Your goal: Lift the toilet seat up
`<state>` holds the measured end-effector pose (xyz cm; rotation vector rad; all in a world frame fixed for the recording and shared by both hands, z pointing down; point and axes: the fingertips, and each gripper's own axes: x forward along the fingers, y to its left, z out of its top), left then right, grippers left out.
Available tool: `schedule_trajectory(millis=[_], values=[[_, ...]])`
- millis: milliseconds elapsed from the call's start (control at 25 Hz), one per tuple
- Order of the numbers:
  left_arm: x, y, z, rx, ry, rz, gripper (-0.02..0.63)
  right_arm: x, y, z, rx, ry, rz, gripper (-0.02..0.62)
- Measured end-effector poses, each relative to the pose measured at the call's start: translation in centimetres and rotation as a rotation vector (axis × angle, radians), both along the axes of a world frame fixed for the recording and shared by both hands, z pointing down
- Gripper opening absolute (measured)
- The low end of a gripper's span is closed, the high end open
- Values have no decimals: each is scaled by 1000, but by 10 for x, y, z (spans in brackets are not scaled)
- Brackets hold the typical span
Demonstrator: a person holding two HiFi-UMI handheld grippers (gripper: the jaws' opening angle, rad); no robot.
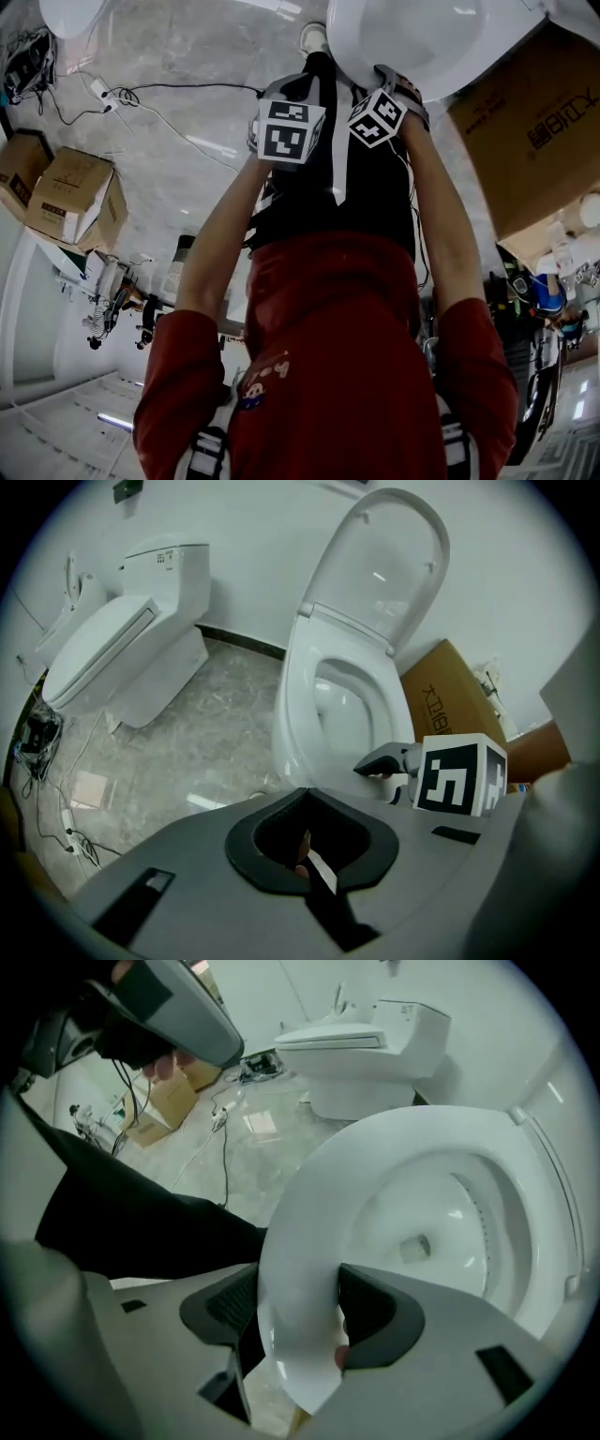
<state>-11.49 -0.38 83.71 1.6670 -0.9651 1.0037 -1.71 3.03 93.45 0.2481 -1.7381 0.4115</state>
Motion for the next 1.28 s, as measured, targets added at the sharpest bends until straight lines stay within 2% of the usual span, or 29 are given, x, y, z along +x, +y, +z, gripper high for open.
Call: schedule_trajectory(millis=[80,240,400,960,1080,1280], values=[[-6,0,-1,1,1,-12,11,-1,-1,3,-7,25,-26,238],[-13,-2,-6,15,0,-37,11,2,0,3,-18,27,-17,238],[-17,-9,-16,50,-1,-18,11,1,-1,-9,-37,21,-19,238],[9,-51,-97,192,37,-8,11,3,-10,-114,-181,-90,-11,238],[15,-60,-122,248,46,3,11,5,-18,-140,-198,-114,1,238],[18,-86,-172,416,25,30,11,10,-28,-178,-186,-136,40,236]])
